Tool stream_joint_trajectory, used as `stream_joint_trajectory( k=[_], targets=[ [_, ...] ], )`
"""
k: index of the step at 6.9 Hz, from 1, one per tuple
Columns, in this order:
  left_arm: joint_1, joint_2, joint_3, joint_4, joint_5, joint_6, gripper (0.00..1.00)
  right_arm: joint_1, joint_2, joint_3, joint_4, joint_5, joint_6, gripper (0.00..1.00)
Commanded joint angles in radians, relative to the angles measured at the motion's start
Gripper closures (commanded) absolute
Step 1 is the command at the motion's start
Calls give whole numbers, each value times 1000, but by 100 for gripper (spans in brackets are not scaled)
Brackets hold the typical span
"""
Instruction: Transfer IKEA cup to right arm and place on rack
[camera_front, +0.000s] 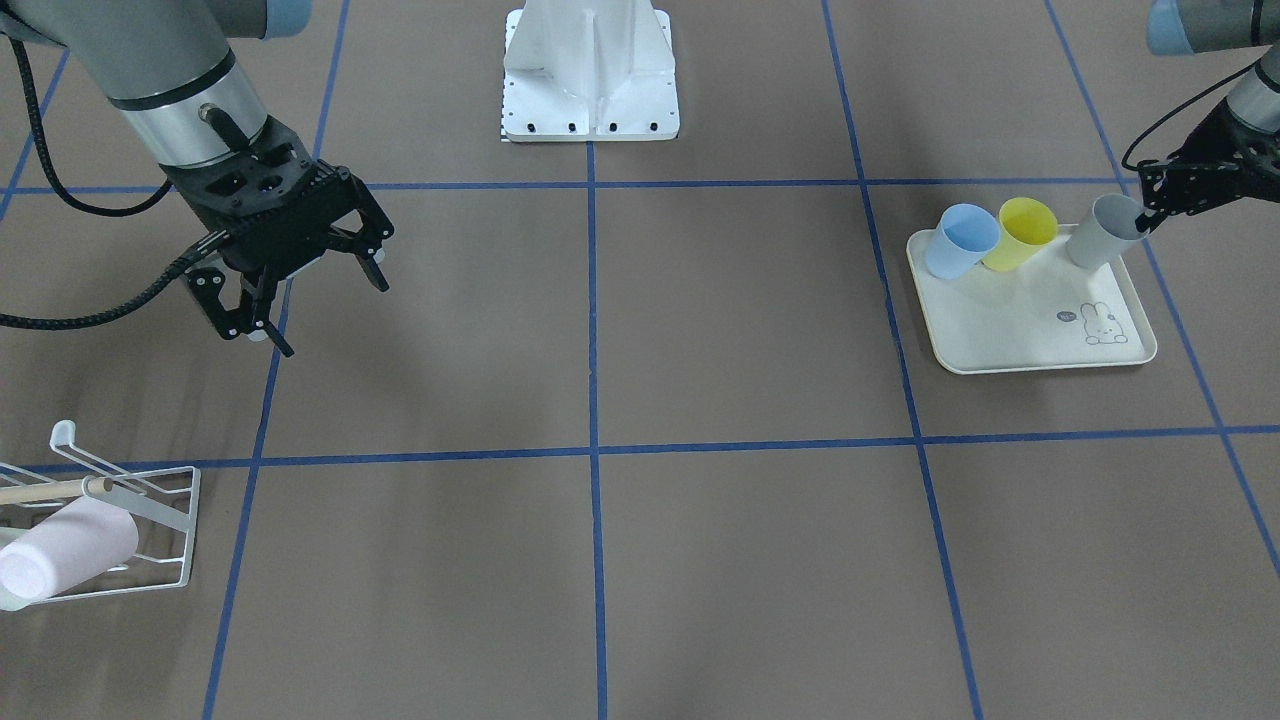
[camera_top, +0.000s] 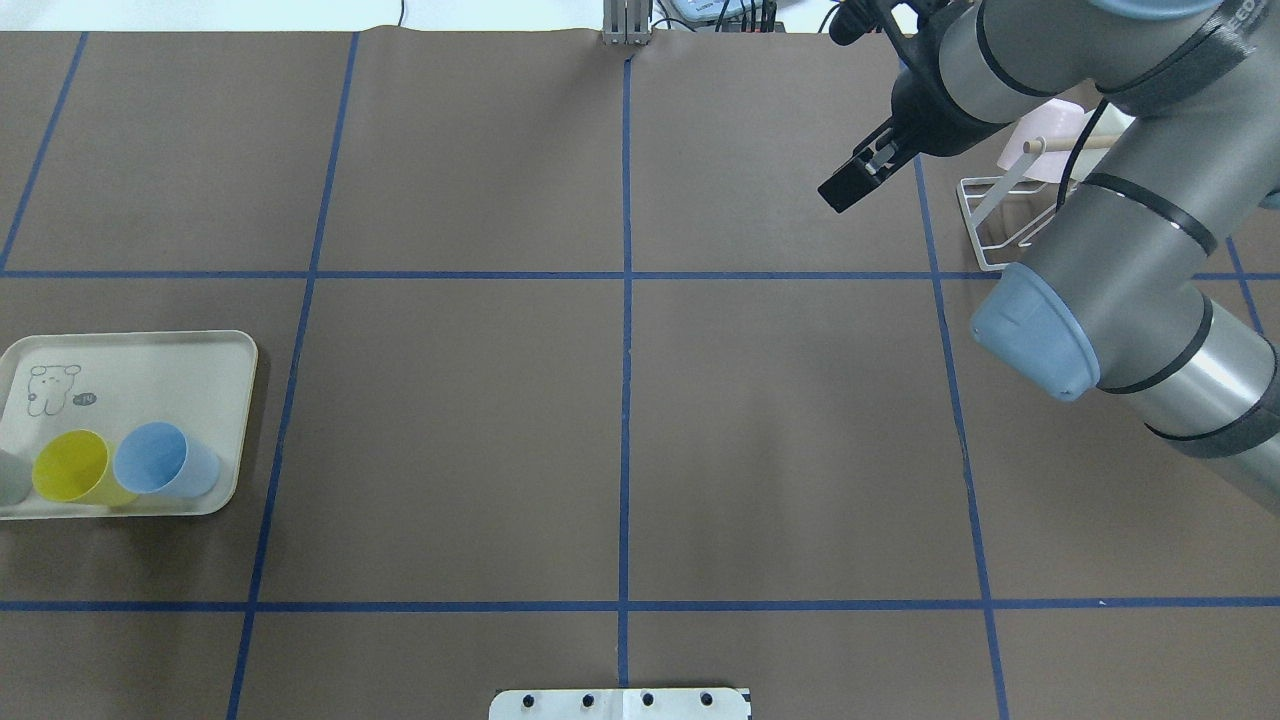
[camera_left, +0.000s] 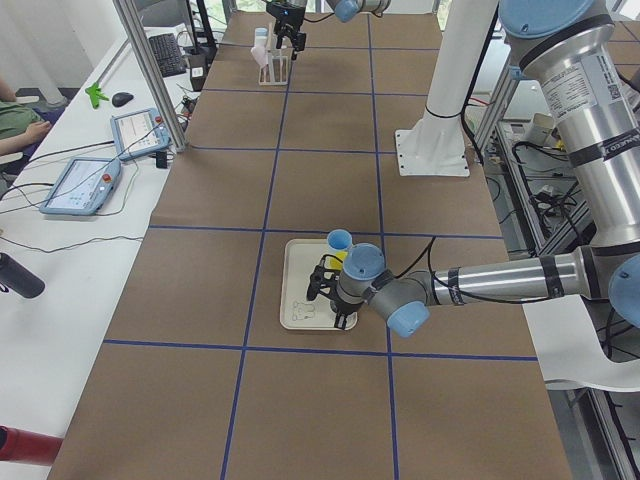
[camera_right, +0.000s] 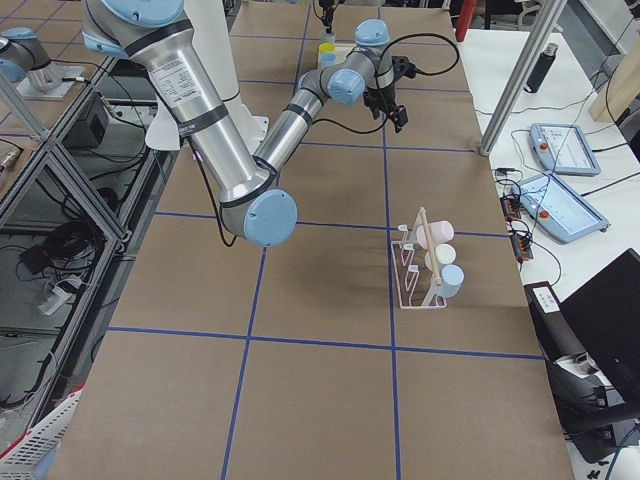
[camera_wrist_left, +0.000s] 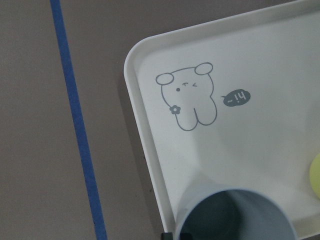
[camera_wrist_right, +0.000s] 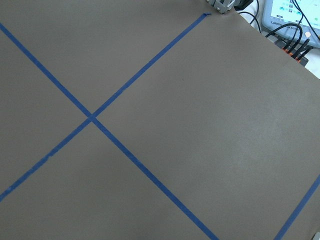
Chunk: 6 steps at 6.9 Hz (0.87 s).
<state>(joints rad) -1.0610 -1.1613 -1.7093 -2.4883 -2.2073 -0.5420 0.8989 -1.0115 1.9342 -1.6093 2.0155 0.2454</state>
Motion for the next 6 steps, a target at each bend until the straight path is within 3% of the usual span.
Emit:
stream_joint_trajectory(
  k=[1, 3, 4, 6],
  targets=[
    [-25, -18, -18, 5, -58, -4, 100, -6, -1, -1, 8, -20, -1, 1],
    [-140, -87, -50, 20, -78, -19, 100, -26, 4, -4, 11, -56, 0, 1],
    [-177, -154, -70, 22, -113, -165, 100, -41, 5, -11, 43, -64, 2, 1],
    [-178, -243, -145, 22, -190, -463, 100, -105, -7, -56, 269, -112, 110, 1]
  ],
)
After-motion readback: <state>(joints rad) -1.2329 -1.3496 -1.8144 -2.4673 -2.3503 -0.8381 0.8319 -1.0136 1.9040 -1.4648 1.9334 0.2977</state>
